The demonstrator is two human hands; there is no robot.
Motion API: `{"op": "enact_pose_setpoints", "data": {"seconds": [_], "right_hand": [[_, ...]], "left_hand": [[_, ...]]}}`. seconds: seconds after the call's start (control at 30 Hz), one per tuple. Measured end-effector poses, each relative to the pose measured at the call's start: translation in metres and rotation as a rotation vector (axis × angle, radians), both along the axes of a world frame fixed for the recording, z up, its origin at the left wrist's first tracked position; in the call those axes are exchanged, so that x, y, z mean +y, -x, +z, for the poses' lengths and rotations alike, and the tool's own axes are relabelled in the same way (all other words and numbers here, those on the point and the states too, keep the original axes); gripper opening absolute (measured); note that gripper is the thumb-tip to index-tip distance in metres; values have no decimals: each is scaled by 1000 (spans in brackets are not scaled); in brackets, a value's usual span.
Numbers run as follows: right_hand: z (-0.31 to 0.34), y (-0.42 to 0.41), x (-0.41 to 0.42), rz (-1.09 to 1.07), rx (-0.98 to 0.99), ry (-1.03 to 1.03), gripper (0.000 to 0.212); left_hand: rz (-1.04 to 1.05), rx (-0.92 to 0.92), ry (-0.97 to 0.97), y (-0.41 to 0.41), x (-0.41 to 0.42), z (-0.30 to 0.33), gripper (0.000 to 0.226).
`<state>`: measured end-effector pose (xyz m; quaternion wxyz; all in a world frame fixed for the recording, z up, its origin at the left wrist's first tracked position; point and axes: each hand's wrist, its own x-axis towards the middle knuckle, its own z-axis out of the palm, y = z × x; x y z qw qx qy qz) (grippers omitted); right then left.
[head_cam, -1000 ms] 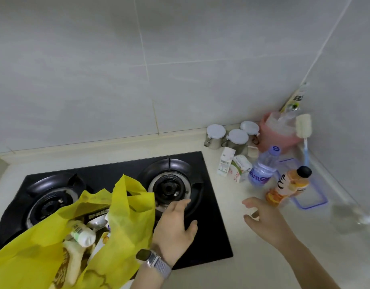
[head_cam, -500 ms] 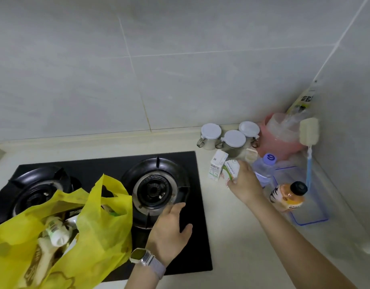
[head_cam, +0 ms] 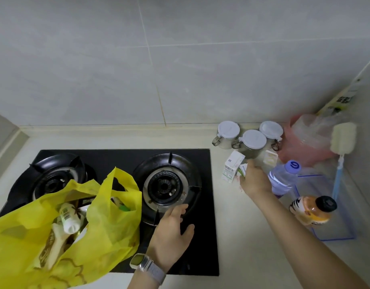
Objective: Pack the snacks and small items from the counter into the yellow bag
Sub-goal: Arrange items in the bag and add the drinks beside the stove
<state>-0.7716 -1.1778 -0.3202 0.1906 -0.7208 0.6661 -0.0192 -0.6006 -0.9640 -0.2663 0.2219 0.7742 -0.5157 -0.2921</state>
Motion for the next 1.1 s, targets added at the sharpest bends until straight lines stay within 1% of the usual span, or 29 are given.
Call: {"op": "enact_pose_setpoints", "data": {"seconds": [0.17,0.23,0.3,0.43,0.53,0.6,0.67,0.73,0.9,1.0,1.1], "right_hand": [[5,3,17,58,34,-1,45],[9,4,28,74,31,-24,41],[15,5,43,74,-15,-50,36],[25,9,79,68,-158,-73,37],[37,6,97,27,-293,-54,36],[48,-3,103,-15,-373,-74,34],[57,-16,106,-80,-507,-119,34],[67,-32,109,-108,-613,-139,33],[96,-80,122,-36,-803,-179,29],[117,-109,136,31,-888,-190,29],[133,-137,148,63,-942,-198,31]], "left_hand": [[7,4,-2,-4,7,-2,52],[14,6,-1,-6,11,-1,51],[29,6,5,-10,16,-1,51],[105,40,26,-23,30,-1,48],[194,44,72,-40,41,5,40],[265,23,117,-54,49,13,30],[329,-4,148,-70,58,23,22],[388,-45,181,-88,67,32,19],[479,-189,241,-127,94,38,20],[488,-202,215,-145,108,33,23],[460,-174,139,-156,120,24,35]]}}
